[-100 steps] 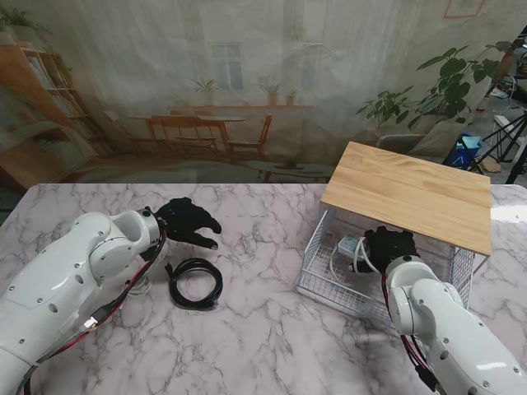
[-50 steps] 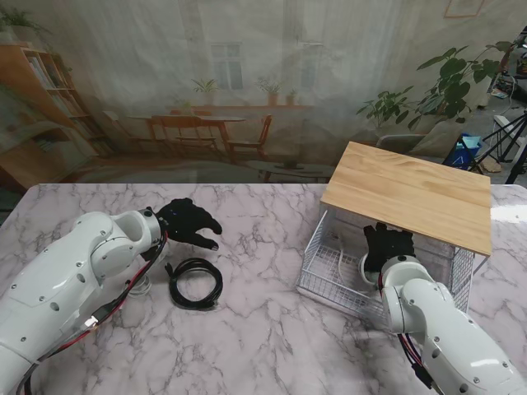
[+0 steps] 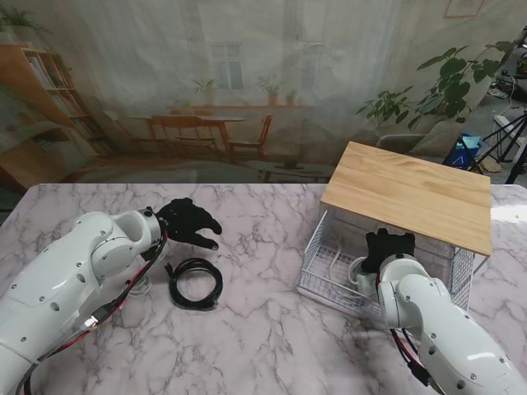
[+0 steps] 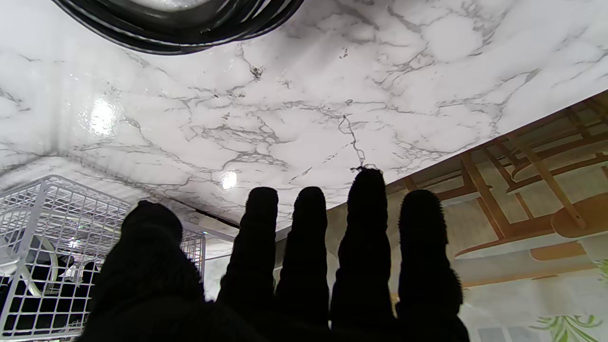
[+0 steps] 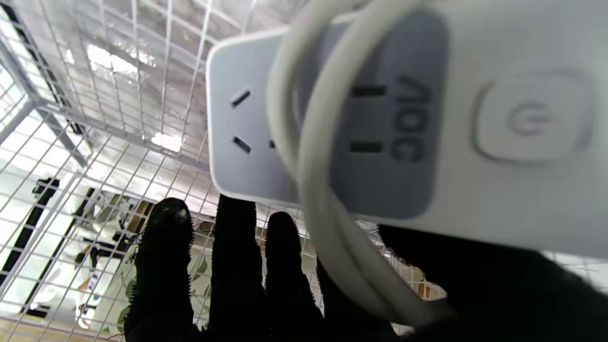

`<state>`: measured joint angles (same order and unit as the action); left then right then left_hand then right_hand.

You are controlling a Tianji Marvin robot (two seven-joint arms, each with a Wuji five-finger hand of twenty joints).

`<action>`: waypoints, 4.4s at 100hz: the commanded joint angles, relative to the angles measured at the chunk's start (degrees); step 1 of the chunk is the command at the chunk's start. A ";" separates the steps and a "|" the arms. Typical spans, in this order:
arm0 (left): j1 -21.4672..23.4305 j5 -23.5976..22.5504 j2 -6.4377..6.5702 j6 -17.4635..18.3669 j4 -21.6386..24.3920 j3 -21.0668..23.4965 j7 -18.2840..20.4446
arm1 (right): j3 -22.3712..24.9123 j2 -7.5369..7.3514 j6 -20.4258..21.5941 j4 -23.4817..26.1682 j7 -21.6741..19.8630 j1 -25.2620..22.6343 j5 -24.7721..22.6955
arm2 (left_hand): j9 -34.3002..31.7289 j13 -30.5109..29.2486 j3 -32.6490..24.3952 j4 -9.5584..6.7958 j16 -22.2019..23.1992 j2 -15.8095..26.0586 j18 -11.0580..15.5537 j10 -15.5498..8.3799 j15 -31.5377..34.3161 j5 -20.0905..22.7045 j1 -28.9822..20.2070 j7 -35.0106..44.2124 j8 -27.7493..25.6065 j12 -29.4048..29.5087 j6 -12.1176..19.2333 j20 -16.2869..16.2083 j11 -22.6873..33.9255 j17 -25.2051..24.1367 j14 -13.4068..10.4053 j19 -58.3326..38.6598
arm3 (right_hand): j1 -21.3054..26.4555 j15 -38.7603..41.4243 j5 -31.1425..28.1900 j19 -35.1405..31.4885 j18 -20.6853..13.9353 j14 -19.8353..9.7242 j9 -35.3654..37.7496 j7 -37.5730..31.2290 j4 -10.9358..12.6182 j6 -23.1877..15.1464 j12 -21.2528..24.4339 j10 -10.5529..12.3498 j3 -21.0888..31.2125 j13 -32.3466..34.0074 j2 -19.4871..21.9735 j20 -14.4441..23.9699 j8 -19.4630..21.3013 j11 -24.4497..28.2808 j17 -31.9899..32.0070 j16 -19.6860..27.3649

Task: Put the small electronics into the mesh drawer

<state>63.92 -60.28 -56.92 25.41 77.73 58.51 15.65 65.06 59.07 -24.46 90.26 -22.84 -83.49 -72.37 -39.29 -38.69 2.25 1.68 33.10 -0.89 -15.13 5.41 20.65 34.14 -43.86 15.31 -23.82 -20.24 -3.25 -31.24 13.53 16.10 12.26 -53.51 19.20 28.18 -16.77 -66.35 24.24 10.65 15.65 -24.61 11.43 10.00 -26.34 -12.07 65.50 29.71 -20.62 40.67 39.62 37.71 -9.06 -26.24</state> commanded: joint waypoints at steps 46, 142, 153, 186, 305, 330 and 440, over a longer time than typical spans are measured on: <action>0.34 -0.05 0.16 0.29 0.25 0.10 1.30 | 1.79 -0.48 -0.91 4.49 -13.70 0.77 -2.41 | -0.25 0.04 -0.90 -1.22 -0.25 2.36 -0.99 -0.47 -0.57 -1.07 -1.59 -0.51 0.49 -0.62 -0.21 -0.57 0.33 -0.70 -0.34 -0.19 | -7.65 -11.06 -5.60 5.98 5.67 4.57 6.40 10.22 -13.46 2.36 6.96 -3.71 -53.21 1.15 30.17 -6.06 -3.89 -10.04 2.16 3.98; 0.79 0.84 0.30 -0.26 1.33 -0.23 3.67 | 5.06 -2.17 0.04 8.22 -20.25 0.96 10.86 | -0.19 0.01 -0.82 -1.19 -0.32 2.75 -0.94 -0.54 -0.71 -1.24 -2.07 -0.45 0.61 -0.57 -0.24 -0.55 0.36 -0.77 -0.46 -0.02 | -9.43 -21.53 3.98 14.29 12.05 6.20 -2.38 14.23 -7.85 -0.26 8.29 -0.67 -29.81 -6.00 10.35 -23.24 -0.65 -13.25 5.44 11.23; 0.98 0.86 0.26 -0.49 1.33 -0.15 3.46 | 6.24 -1.83 1.81 9.13 -18.83 -0.43 9.35 | -0.03 0.08 -0.79 -1.18 -0.32 2.71 -0.95 -0.49 -0.73 -1.34 -2.00 -0.50 0.64 -0.55 -0.35 -0.53 0.31 -0.89 -0.37 0.05 | -11.09 -21.60 2.87 13.94 9.36 4.31 -2.83 14.07 -11.24 -0.62 7.56 0.76 -33.11 -6.36 12.54 -22.25 -1.23 -13.13 5.71 11.01; 1.19 0.91 0.14 -0.76 0.81 -0.08 2.31 | 9.38 -1.18 4.35 13.58 -14.58 -4.67 9.21 | 2.98 2.22 -0.82 -1.18 -2.00 2.89 -0.03 1.36 -3.01 -1.66 -1.96 -0.61 0.66 0.40 -0.34 1.81 -1.18 -2.03 -0.61 4.06 | -8.38 -20.16 2.18 12.40 8.12 3.23 -2.23 13.10 -11.67 -0.76 6.76 0.95 -33.09 -4.87 11.63 -20.13 -1.41 -11.94 3.76 9.97; 2.09 -1.56 0.83 0.00 -5.71 -3.29 -1.74 | 19.22 0.53 13.30 28.17 -1.39 -21.20 14.36 | 28.10 11.48 -12.30 -7.84 -10.57 -13.75 13.11 1.83 -5.45 -18.69 -8.71 -6.59 3.45 10.31 -3.56 9.36 -4.00 -1.83 -4.62 9.16 | -4.31 -19.00 -2.09 13.68 4.82 2.03 2.03 10.46 -11.47 -1.80 7.21 0.96 -34.72 -3.22 11.40 -17.96 -3.23 -11.66 3.52 9.30; 0.41 -3.29 1.23 -0.12 -8.44 -7.04 -3.52 | 19.69 0.76 15.00 29.57 0.56 -23.02 13.93 | 27.23 11.83 -14.82 -5.90 -10.03 -15.29 14.10 0.22 -4.62 -21.56 -7.30 -8.09 5.06 9.45 -1.78 9.09 -2.66 -1.77 -5.31 8.30 | -4.09 -18.86 -2.58 13.52 4.40 1.99 2.70 9.92 -11.52 -2.12 7.32 0.95 -34.98 -2.67 11.46 -17.55 -3.54 -11.99 3.47 9.20; -4.07 -5.99 1.47 -4.27 -13.62 -18.10 -12.31 | 18.86 0.73 15.15 28.83 0.94 -22.56 14.64 | 3.43 -0.94 -14.17 -2.33 13.08 -16.77 12.62 -3.31 13.43 -19.07 -24.42 25.32 -16.57 -41.22 7.45 2.17 11.72 7.47 -6.49 -5.20 | -3.87 -19.36 -1.45 15.18 4.04 1.93 2.80 7.82 -11.50 -5.33 7.19 1.04 -35.51 -2.99 12.12 -17.32 -4.55 -12.82 4.70 9.23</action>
<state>59.80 -65.89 -55.54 21.37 65.46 41.50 2.74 84.05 59.73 -9.19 119.30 -22.05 -105.97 -57.75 -30.90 -37.91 -12.81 -1.19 44.66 -15.72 -2.35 3.91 31.91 11.23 -63.31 36.10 -38.78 -57.37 -2.44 -27.76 27.26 22.68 5.66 -56.37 14.55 11.15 -18.00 -52.20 28.80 13.17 17.83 -16.25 1.05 6.57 -19.43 -11.58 30.90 25.79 -9.94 22.40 35.95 25.87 -5.43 -16.53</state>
